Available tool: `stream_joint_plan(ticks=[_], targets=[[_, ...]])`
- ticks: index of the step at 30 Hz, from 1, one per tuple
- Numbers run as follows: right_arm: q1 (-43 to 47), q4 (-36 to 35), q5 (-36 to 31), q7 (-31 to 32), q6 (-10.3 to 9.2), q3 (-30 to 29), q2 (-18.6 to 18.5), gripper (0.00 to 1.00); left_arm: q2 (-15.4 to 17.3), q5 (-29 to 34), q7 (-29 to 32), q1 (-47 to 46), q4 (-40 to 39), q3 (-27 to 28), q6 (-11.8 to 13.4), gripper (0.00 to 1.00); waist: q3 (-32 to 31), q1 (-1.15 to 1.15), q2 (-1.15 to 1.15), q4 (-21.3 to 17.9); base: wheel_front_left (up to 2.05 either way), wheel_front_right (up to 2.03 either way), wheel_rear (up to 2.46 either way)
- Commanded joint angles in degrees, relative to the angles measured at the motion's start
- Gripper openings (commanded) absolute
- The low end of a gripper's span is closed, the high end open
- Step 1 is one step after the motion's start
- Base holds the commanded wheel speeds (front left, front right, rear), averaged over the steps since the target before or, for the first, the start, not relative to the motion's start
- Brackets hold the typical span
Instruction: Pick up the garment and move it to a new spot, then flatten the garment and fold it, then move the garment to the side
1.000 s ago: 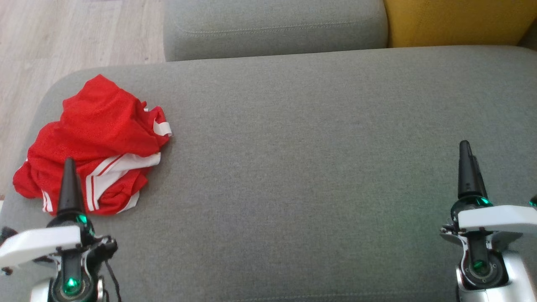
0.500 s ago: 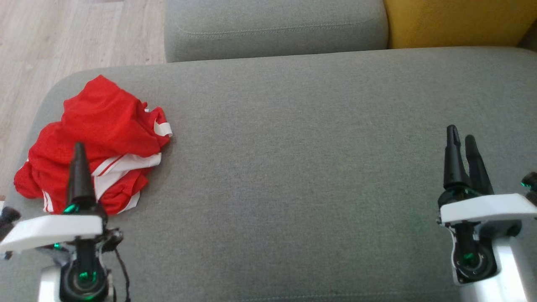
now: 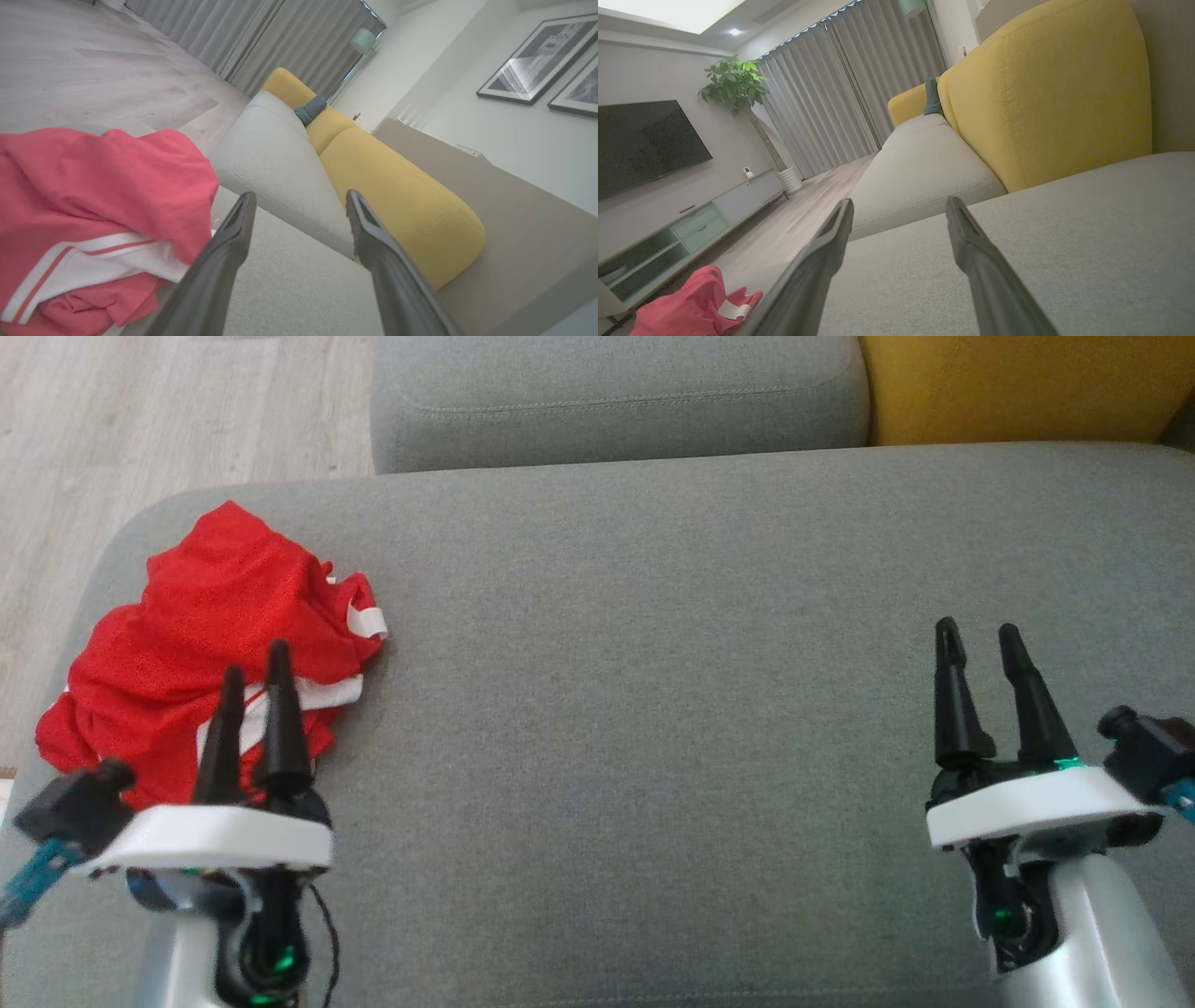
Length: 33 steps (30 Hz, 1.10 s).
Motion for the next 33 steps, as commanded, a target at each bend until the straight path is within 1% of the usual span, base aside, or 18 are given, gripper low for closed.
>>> stream_joint_plan(ticks=[1, 2, 5, 10, 22, 23, 26, 28, 31, 33], targets=[[-2.73, -1.61, -3.43, -1.00, -0.03, 1.34, 0.14, 1.00, 0.84, 3.76, -0.89, -2.00, -2.66, -0.11, -0.11, 1.00, 0.04, 0.00, 0.00, -0.01, 0.00, 0.00, 0.00], [-2.73, -1.61, -3.43, -1.00, -0.03, 1.34, 0.14, 1.00, 0.84, 3.76, -0.89, -2.00, -2.66, -0.11, -0.11, 1.00, 0.04, 0.00, 0.00, -0.01, 0.00, 0.00, 0.00], [-2.65, -1.12, -7.42, -1.67, -0.03, 2.17, 0.67, 1.00, 1.58, 9.30, -1.56, -1.92, -3.17, -2.39, 0.66, 1.00, 0.17, 0.00, 0.00, -0.17, 0.00, 0.00, 0.00], [-2.20, -0.63, -10.82, -2.51, -0.03, 2.54, 1.01, 1.00, 3.68, 15.46, -2.39, -1.97, -3.41, -6.31, 2.34, 1.00, 0.24, 0.00, 0.00, -0.46, 0.00, 0.00, 0.00], [-0.79, -1.41, -16.91, -4.54, -0.03, 3.99, 1.02, 1.00, 8.73, 25.67, -4.40, -2.57, -0.98, -14.71, 9.51, 1.00, 0.30, 0.00, 0.00, -1.31, 0.00, 0.00, 0.00], [-0.58, -1.53, -18.30, -4.88, -0.03, 4.32, 1.02, 1.00, 9.51, 27.15, -4.74, -2.85, -0.75, -16.27, 10.53, 1.00, 0.30, 0.00, 0.00, -1.35, 0.00, 0.00, 0.00], [-0.25, -1.74, -20.56, -5.39, -0.03, 5.14, 1.01, 1.00, 11.22, 30.26, -5.24, -3.33, -0.35, -18.72, 12.30, 1.00, 0.27, 0.00, 0.00, -1.42, 0.00, 0.00, 0.00], [-0.24, -1.82, -22.31, -5.73, -0.04, 5.97, 1.01, 1.00, 12.11, 32.24, -5.57, -3.69, -0.07, -20.38, 13.95, 1.00, 0.25, 0.00, 0.00, -1.47, 0.00, 0.00, 0.00], [-0.33, -2.11, -23.86, -6.23, -0.04, 6.64, 1.00, 1.00, 12.34, 32.67, -6.08, -4.04, -0.60, -21.71, 16.22, 1.00, 0.30, 0.00, 0.00, -1.43, 0.00, 0.00, 0.00], [-0.28, -2.00, -22.67, -6.57, -0.04, 6.59, 0.99, 1.00, 12.13, 31.74, -6.41, -4.01, -1.30, -21.80, 17.09, 1.00, 0.30, 0.00, 0.00, -1.35, 0.00, 0.00, 0.00]])
